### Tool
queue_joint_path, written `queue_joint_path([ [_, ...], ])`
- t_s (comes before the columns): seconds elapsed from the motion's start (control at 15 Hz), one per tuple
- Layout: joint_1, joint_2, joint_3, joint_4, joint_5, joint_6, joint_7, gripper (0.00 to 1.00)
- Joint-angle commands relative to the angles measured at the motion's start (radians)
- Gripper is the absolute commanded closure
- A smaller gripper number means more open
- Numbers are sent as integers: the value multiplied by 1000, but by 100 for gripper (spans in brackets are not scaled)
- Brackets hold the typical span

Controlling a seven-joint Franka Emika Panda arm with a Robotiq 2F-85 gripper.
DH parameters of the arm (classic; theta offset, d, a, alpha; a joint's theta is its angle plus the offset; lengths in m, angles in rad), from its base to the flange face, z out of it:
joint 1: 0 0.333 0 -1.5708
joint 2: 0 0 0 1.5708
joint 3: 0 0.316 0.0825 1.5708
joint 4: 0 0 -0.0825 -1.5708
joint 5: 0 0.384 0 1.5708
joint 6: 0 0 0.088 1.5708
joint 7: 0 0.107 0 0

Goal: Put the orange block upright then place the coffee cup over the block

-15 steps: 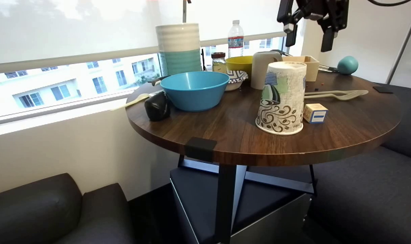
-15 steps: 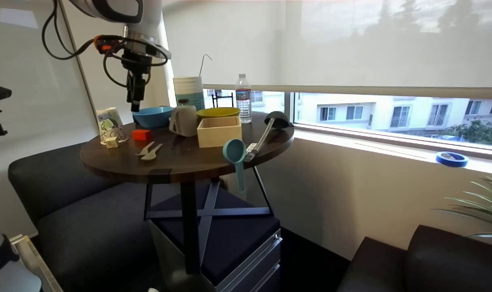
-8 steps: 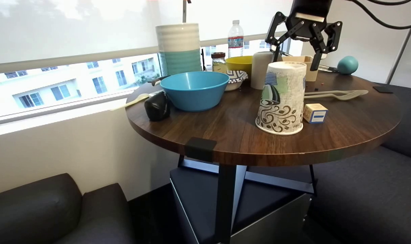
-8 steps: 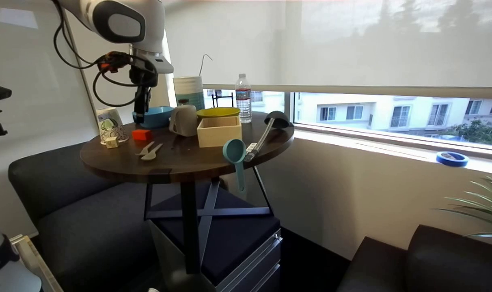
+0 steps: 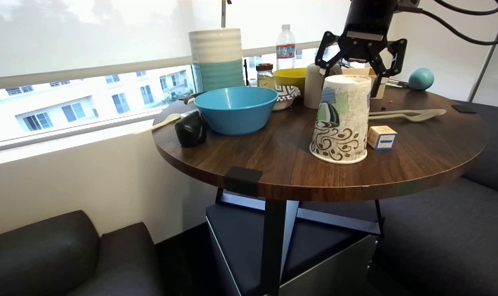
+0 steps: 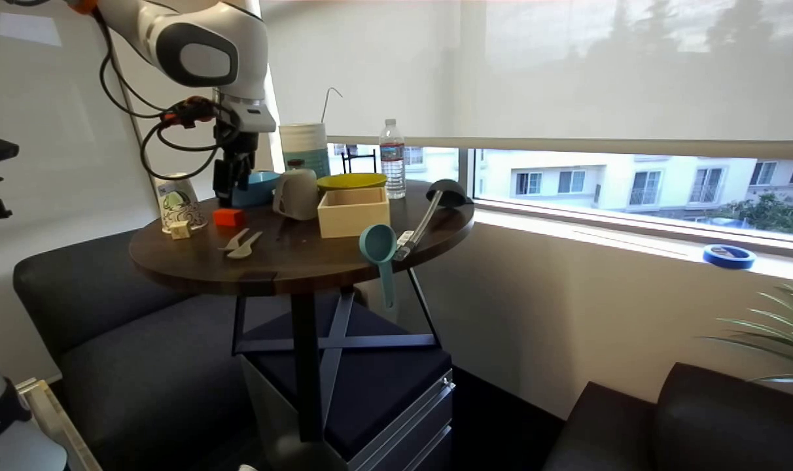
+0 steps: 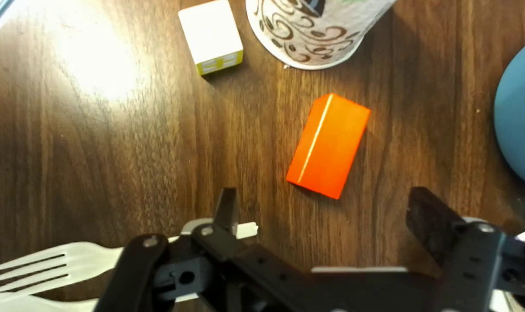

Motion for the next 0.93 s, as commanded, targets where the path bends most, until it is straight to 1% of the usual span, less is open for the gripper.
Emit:
queue_joint_path([
  [0.0, 2, 25, 8, -1, 17, 26, 66, 0],
  [0.27, 7, 63, 4, 2, 30, 38, 103, 0],
  [0.53, 5, 93, -9, 3, 53, 45, 109, 0],
  [0.67, 5, 104, -23, 2, 101, 44, 84, 0],
  [0.73, 3, 107, -30, 1, 126, 45, 75, 4],
  [0.8, 3, 108, -36, 0, 146, 45, 68, 6],
  [0.87, 2, 110, -42, 0, 171, 41, 58, 11],
])
